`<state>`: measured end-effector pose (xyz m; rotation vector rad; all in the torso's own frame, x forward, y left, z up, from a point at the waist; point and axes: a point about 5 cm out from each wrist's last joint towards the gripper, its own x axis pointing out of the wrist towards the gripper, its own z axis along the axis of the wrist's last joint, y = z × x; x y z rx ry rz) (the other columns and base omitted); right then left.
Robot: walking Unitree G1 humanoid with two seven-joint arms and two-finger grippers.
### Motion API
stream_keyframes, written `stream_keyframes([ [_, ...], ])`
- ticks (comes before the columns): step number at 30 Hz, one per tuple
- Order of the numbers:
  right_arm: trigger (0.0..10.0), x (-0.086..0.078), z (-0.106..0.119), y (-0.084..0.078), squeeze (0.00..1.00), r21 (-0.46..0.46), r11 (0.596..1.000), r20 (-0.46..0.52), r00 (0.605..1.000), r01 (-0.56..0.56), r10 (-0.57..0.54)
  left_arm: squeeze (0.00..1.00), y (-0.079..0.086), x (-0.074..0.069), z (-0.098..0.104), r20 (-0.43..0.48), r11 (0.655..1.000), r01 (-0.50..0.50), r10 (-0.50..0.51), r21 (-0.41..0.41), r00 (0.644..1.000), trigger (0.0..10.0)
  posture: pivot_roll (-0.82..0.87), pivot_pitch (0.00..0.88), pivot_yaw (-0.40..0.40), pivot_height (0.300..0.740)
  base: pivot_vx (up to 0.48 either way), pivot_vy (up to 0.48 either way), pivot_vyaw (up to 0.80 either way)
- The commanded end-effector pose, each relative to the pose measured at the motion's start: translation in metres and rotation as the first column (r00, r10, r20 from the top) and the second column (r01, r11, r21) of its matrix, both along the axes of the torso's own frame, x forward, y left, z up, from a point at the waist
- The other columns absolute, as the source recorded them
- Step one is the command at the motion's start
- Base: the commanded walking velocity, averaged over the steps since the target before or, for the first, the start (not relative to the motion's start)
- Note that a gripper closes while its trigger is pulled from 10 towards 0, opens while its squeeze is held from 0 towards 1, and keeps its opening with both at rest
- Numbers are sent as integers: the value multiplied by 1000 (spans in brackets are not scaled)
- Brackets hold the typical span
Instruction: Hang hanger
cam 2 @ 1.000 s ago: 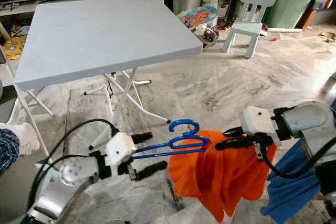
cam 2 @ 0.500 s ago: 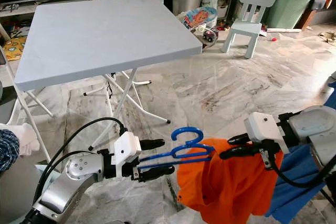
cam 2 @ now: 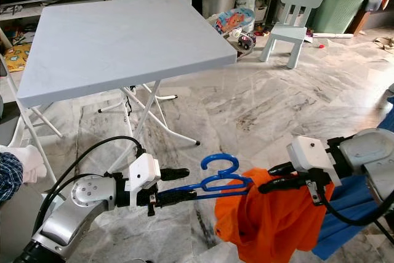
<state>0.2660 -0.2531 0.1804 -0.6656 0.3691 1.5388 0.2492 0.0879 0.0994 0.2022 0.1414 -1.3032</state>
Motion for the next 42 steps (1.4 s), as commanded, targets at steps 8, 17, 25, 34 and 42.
stream_keyframes([
  [8, 10000, -1, 6, 5, 0, 7, 999, 10, 999, -37, 37, 0, -3, -4, -5, -40, 1000, 28, -28, 9, 999, 0, -10, 45, -14, 740, 0, 0, 0],
  [17, 10000, 2, 9, 10, 0, 25, 999, 26, 999, -43, 42, 0, -6, -8, -7, -91, 996, 87, -85, 14, 992, 0, -12, 46, -15, 740, 0, 0, 0],
  [25, 10000, 7, 9, 15, 0, 39, 998, 56, 998, -40, 37, 0, -8, -13, -8, -120, 992, 125, -123, 12, 985, 0, -12, 45, -16, 740, 0, 0, 0],
  [34, 10000, 10, 7, 19, 0, 49, 998, 74, 997, -34, 30, 0, -8, -10, -7, -108, 994, 105, -103, 14, 989, 0, -6, 41, -17, 740, 0, 0, 0],
  [42, 10000, 31, 8, 20, 1000, 105, 986, 33, 991, 127, -131, 0, -6, -4, -8, -84, 1000, 22, -24, -15, 996, 0, -2, 35, -26, 740, 0, 0, 0],
])
